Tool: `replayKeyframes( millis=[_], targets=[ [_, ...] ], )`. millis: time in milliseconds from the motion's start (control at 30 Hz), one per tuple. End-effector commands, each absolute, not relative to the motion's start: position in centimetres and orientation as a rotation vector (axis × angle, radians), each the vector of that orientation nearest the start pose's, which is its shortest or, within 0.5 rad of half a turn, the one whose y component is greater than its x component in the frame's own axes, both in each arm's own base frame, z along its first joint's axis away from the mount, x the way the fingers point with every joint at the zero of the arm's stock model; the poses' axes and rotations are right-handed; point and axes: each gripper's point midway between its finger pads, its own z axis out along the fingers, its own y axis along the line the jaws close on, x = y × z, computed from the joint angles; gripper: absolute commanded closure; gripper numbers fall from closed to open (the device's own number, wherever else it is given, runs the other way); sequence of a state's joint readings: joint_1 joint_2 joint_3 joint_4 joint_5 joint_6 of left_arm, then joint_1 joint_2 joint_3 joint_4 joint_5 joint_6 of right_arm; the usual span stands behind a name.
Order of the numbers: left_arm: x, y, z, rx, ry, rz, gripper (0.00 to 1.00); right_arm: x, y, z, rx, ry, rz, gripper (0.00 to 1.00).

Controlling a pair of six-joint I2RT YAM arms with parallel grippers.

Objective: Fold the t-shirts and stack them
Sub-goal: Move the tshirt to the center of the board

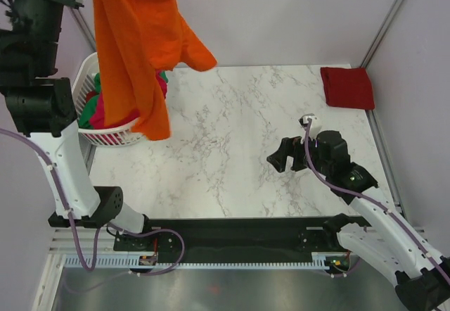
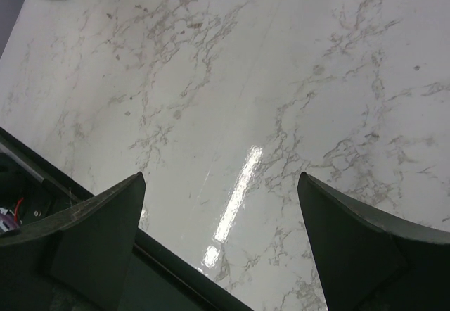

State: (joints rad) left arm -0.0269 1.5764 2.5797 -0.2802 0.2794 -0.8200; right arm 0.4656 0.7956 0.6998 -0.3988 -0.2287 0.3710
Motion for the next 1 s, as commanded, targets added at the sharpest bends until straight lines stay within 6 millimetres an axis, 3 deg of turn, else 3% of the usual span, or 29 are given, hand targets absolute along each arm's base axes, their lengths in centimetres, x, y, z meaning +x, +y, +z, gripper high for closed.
replayKeyframes(
  millis=[0, 33, 67, 100, 133, 167, 200, 233, 267, 300, 333, 400, 433, 500, 533, 567, 633, 667, 733, 767, 800, 867, 967],
  targets=[
    [28.2, -11.7, 76.4, 0.032, 0.858, -1.191, 0.98, 23.6, 15.5, 21.5, -0.156, 2.028, 0.634, 0.02],
    [27.6, -11.4, 76.8, 0.032, 0.835, -1.168, 0.98, 23.7, 15.2, 22.3, -0.146, 2.009, 0.623, 0.02],
    [28.8, -11.2, 75.9, 0.009, 0.862, -1.152, 0.98, 23.6, 15.0, 22.7, -0.136, 1.999, 0.618, 0.02],
    [27.3, -11.0, 76.1, 0.011, 0.850, -1.138, 0.98, 23.4, 15.1, 23.5, -0.148, 1.977, 0.635, 0.02],
    [27.6, -10.9, 75.5, -0.003, 0.868, -1.132, 0.98, 23.3, 15.3, 24.9, -0.158, 1.948, 0.657, 0.02],
    [30.0, -10.9, 73.0, -0.047, 0.947, -1.137, 0.98, 23.1, 15.6, 25.5, -0.172, 1.937, 0.679, 0.02],
    [28.7, -11.0, 72.6, -0.045, 0.956, -1.143, 0.98, 22.9, 15.8, 26.6, -0.182, 1.917, 0.699, 0.02],
    [29.2, -11.3, 71.1, -0.070, 0.999, -1.170, 0.98, 22.9, 15.8, 27.1, -0.174, 1.914, 0.701, 0.02],
    [32.4, -11.6, 66.6, -0.150, 1.119, -1.195, 0.98, 22.8, 15.6, 27.4, -0.167, 1.918, 0.697, 0.02],
    [33.2, -11.8, 64.5, -0.179, 1.169, -1.209, 0.98, 23.0, 15.2, 27.6, -0.140, 1.914, 0.675, 0.02],
    [34.9, -12.2, 59.8, -0.240, 1.276, -1.221, 0.98, 22.9, 14.7, 28.2, -0.119, 1.908, 0.656, 0.02],
    [36.7, -13.2, 54.6, -0.285, 1.396, -1.237, 0.98, 23.4, 13.1, 29.0, -0.033, 1.892, 0.579, 0.02],
    [38.6, -14.2, 49.3, -0.306, 1.523, -1.243, 0.98, 23.4, 12.5, 28.7, -0.001, 1.910, 0.552, 0.02],
    [39.7, -16.6, 44.2, -0.280, 1.663, -1.285, 0.96, 23.9, 11.5, 28.4, 0.062, 1.936, 0.489, 0.02],
    [41.4, -17.6, 40.9, -0.313, 1.741, -1.294, 0.96, 24.2, 10.6, 27.6, 0.115, 1.967, 0.432, 0.02],
    [40.7, -20.1, 36.7, -0.247, 1.916, -1.267, 0.79, 24.6, 10.5, 26.7, 0.132, 2.007, 0.401, 0.02],
    [40.6, -21.5, 32.1, -0.191, 2.117, -1.097, 0.64, 24.8, 10.3, 25.7, 0.163, 2.052, 0.372, 0.02],
    [40.5, -24.2, 28.1, -0.124, 2.256, -1.058, 0.47, 25.0, 10.5, 25.0, 0.165, 2.080, 0.362, 0.02],
    [41.0, -24.9, 26.3, -0.027, 2.330, -0.892, 0.39, 25.1, 10.9, 24.2, 0.163, 2.110, 0.374, 0.02],
    [40.1, -25.4, 24.1, -0.005, 2.422, -0.824, 0.35, 25.2, 11.3, 23.8, 0.150, 2.128, 0.385, 0.02],
    [40.1, -25.3, 23.7, 0.020, 2.429, -0.774, 0.32, 25.2, 11.7, 23.5, 0.132, 2.143, 0.397, 0.02],
    [40.1, -24.4, 23.3, 0.023, 2.428, -0.678, 0.09, 25.1, 13.8, 23.0, 0.033, 2.166, 0.502, 0.02],
    [39.9, -22.4, 23.5, 0.025, 2.425, -0.544, 0.07, 24.5, 17.0, 21.2, -0.092, 2.226, 0.666, 0.02]
  ],
)
